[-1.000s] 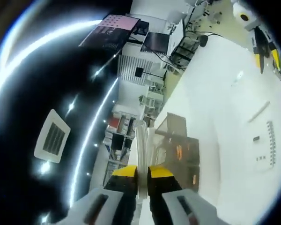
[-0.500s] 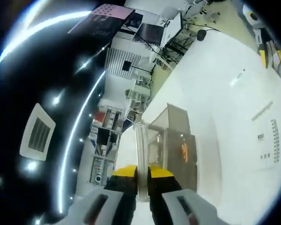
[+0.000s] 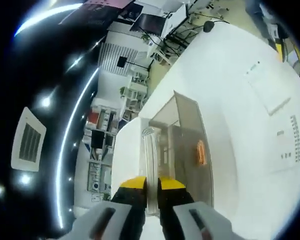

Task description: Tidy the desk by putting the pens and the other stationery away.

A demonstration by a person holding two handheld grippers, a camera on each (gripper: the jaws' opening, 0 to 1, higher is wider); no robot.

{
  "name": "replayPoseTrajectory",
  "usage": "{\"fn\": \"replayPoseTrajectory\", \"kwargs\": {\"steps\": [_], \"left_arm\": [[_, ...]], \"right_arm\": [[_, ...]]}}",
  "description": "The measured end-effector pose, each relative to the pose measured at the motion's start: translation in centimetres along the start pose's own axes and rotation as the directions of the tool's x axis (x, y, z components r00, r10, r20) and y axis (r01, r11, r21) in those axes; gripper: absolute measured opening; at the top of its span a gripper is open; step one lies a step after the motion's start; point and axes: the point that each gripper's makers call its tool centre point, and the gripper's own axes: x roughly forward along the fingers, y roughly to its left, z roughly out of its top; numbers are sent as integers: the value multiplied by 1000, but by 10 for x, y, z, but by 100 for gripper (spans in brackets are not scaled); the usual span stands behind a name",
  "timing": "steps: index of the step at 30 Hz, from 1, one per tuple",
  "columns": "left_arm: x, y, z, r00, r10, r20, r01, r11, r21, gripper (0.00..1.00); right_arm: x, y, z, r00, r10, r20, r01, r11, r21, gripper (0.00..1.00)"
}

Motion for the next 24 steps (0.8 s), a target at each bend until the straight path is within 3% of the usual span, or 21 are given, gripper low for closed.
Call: {"fn": "replayPoseTrajectory", "kwargs": {"steps": [14,24], "left_arm": [[29,-9,-10,998,-58,-35,58,998,5,8],[39,-12,-28,992,-86,-90,84,996,-24,9]], "right_arm": [[1,4,-3,1000,14,-13,-14,1000,1,35],[4,8,-3,1000,25,-13,-25,1000,-2,35]]}}
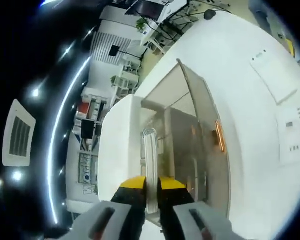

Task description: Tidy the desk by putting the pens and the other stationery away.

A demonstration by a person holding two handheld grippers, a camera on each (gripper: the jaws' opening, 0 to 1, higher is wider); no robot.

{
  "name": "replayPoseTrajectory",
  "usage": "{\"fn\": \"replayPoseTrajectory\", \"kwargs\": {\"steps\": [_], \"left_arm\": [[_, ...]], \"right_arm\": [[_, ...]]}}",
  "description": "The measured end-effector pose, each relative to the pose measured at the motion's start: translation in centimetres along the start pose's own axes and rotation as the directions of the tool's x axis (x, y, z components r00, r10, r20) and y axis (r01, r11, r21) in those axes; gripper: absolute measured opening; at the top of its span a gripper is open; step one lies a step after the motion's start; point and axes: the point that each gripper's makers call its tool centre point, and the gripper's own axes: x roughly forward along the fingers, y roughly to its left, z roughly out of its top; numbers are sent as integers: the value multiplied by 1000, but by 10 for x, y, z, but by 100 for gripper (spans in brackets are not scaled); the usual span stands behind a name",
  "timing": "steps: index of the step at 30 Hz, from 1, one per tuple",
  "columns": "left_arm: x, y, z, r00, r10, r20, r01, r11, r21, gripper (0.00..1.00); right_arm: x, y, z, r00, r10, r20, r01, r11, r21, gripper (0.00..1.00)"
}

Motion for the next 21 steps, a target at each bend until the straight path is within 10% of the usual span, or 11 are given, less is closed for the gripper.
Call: {"fn": "replayPoseTrajectory", "kwargs": {"steps": [13,21], "left_arm": [[3,1,10,997,-13,76,28,979,-202,14],[-1,15,7,986,10,168,81,847,-526,31]], "right_arm": [[0,2,3,1000,1,3,-1,1000,-6,35],[0,5,3,1000,14,6,-14,1000,7,35]]}}
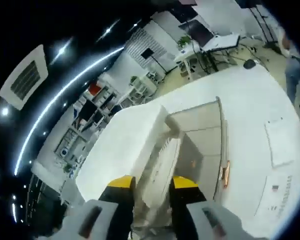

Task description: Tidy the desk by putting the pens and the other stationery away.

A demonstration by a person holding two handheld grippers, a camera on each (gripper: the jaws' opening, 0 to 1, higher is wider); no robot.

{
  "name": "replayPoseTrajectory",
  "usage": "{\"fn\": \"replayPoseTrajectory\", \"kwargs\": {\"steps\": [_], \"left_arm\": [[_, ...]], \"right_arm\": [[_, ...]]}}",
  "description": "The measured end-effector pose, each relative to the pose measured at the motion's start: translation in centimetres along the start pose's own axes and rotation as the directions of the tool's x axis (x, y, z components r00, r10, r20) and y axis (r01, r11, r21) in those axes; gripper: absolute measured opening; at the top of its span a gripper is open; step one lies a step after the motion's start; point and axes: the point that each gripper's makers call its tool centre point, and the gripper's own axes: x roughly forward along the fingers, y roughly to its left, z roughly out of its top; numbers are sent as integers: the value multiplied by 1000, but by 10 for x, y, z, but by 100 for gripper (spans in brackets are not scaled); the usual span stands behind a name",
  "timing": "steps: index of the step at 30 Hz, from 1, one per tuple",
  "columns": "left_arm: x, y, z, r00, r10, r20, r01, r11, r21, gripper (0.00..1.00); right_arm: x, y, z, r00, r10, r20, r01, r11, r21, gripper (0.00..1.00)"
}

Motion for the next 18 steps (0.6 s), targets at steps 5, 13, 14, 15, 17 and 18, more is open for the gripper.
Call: {"fn": "replayPoseTrajectory", "kwargs": {"steps": [5,13,14,15,17,18], "left_arm": [[-6,4,6,996,-12,92,27,986,-164,45],[-33,-24,30,957,13,291,99,926,-366,51],[-35,-24,30,952,13,306,107,922,-372,52],[-37,-24,31,947,14,320,116,916,-383,53],[-43,-30,31,942,24,334,115,913,-391,61],[-49,-39,33,938,24,346,120,914,-388,64]], "right_arm": [[1,2,0,1000,4,1,-4,1000,1,35],[5,7,-3,1000,16,-6,-16,1000,10,35],[6,8,-4,1000,18,-8,-18,1000,11,35],[7,8,-5,1000,19,-10,-19,1000,12,35],[9,9,-6,1000,22,-13,-22,1000,14,35],[10,10,-8,1000,25,-17,-25,1000,17,35]]}}
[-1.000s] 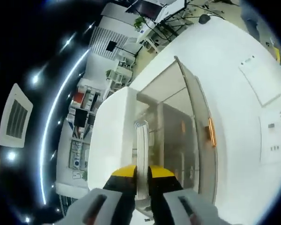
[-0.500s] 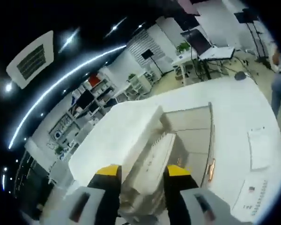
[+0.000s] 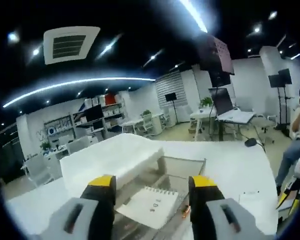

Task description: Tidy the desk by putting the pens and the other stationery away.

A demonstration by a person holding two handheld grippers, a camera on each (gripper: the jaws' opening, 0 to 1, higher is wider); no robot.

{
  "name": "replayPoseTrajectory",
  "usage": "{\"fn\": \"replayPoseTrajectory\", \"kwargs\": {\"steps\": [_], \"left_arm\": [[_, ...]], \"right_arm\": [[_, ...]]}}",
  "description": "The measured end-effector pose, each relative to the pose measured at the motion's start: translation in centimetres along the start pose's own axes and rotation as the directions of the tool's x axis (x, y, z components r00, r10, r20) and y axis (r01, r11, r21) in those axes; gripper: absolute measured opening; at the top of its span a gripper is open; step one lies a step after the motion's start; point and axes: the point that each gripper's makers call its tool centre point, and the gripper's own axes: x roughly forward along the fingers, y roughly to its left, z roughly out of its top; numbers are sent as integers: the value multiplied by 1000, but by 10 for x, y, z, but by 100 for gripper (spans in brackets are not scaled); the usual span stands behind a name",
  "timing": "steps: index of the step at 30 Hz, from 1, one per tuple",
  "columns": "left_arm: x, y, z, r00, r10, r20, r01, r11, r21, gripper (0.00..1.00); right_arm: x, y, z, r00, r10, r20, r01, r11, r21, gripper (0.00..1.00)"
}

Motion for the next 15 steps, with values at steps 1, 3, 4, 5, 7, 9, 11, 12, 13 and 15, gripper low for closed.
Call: {"fn": "replayPoseTrajectory", "kwargs": {"steps": [1,3,4,5,7,9,11,12,13,15], "left_arm": [[-5,-7,1,1000,-10,21,10,1000,16,67],[-15,-20,3,998,-34,54,32,999,36,67],[-20,-25,2,998,-38,59,35,999,36,67],[-22,-18,4,997,-43,70,41,999,31,67],[-27,-16,6,994,-56,91,54,998,20,67],[-35,-21,4,991,-74,107,75,997,2,67],[-41,-27,-1,990,-89,108,89,996,0,67],[-53,-42,-5,989,-98,110,98,995,2,67],[-57,-46,-8,988,-108,112,108,994,3,67],[-64,-50,-14,986,-123,116,125,992,-8,68]], "right_arm": [[1,1,-1,1000,2,-2,-2,1000,1,35],[3,3,-2,1000,7,-7,-7,1000,0,35],[4,4,-3,1000,9,-9,-9,1000,1,35],[4,4,-3,1000,11,-11,-11,1000,1,35],[5,5,-4,1000,13,-15,-13,1000,2,35],[5,5,-3,1000,8,-9,-8,1000,-1,34],[4,4,-1,1000,4,-4,-4,1000,-1,34],[4,4,0,1000,1,-3,-1,1000,-1,34],[4,3,1,1000,-3,-2,3,1000,-5,34],[3,1,2,1000,-11,0,11,1000,-6,34]]}}
